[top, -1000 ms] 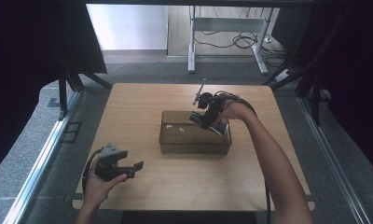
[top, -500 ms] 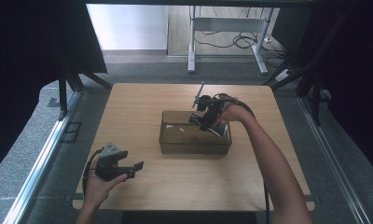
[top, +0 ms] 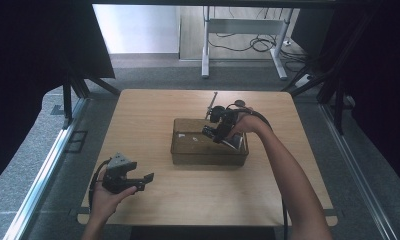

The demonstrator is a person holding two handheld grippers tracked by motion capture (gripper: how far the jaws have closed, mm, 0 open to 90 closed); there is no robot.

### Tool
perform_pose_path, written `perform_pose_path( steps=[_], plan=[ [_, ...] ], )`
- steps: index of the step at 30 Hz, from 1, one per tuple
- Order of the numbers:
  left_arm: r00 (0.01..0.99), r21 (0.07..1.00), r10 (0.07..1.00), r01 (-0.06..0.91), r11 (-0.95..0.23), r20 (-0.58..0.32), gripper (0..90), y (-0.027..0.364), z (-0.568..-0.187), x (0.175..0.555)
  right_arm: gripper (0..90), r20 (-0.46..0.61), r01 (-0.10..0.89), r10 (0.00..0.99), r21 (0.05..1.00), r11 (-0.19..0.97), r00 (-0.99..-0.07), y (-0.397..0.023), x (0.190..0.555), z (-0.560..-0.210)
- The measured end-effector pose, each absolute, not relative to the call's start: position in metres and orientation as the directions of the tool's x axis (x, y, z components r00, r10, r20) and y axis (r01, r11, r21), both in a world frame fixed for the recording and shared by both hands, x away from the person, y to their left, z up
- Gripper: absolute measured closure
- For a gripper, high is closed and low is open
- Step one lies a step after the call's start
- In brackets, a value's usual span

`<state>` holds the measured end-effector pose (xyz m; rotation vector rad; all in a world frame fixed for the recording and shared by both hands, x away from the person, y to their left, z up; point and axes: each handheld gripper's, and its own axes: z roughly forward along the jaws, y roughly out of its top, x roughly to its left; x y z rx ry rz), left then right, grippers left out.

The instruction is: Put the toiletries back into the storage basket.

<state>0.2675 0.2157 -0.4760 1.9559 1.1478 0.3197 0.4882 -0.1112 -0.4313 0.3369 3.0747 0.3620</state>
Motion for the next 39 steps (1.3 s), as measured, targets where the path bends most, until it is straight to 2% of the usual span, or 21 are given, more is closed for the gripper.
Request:
perform_pose_path(
  steps=[22,39],
  plan=[
    [0.55,0.762,0.816,0.602,-0.24,-0.178,19.5,0.217,-0.474,0.267,46.9,-0.001,0.196,0.2,0.212,0.958,-0.98,-0.109,0.487,-0.45],
    [0.553,0.765,0.814,0.598,-0.241,-0.176,19.5,0.218,-0.473,0.266,46.8,0.013,0.16,0.16,0.141,0.977,-0.987,-0.107,0.48,-0.469]
  ],
)
